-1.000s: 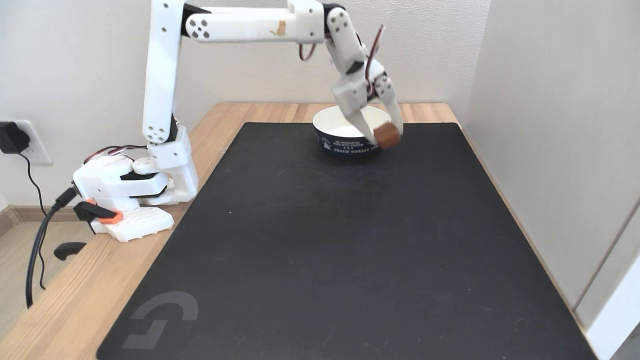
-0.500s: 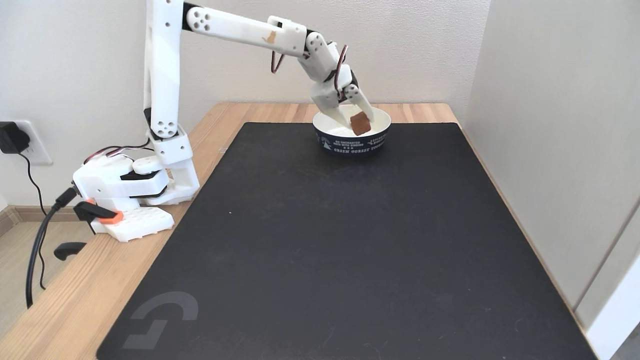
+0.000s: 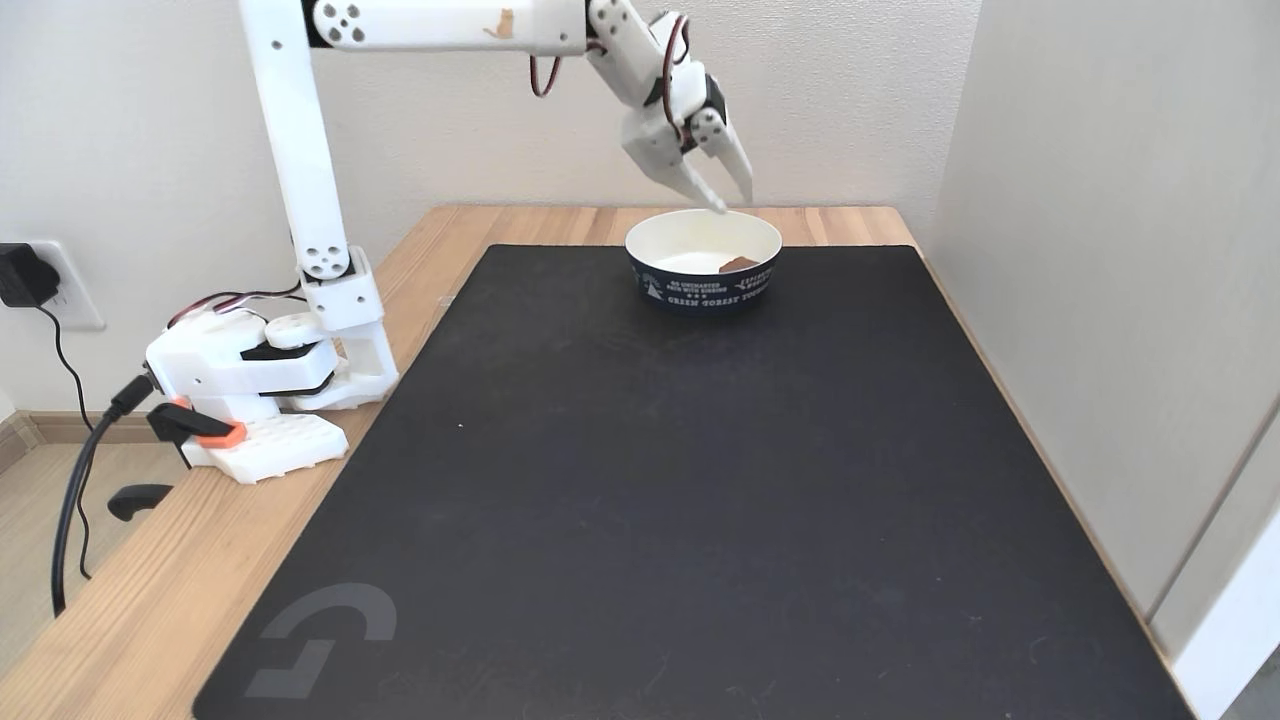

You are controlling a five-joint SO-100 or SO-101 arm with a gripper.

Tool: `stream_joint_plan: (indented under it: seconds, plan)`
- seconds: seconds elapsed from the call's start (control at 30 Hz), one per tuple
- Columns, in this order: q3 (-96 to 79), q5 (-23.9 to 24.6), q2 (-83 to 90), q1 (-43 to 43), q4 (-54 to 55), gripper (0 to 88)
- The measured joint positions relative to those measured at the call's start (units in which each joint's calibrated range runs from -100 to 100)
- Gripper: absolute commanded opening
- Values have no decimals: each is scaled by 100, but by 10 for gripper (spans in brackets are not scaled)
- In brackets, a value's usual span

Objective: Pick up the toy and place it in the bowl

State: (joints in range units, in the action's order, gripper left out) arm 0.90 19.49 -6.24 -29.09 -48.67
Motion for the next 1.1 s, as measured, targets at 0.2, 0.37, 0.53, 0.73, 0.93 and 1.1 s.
stream_joint_plan:
  seconds: [0.2,0.37,0.53,0.73,0.93,1.1]
  plan:
    - [-1464,-587,1915,1007,-42,29]
    - [-4081,-1179,3997,2330,549,29]
    - [-7000,-1292,6103,3079,1629,29]
    - [-9627,-1390,9034,3179,1494,29]
    - [-9957,-1683,10408,3188,110,29]
    - [-9957,-1858,10500,3196,-667,31]
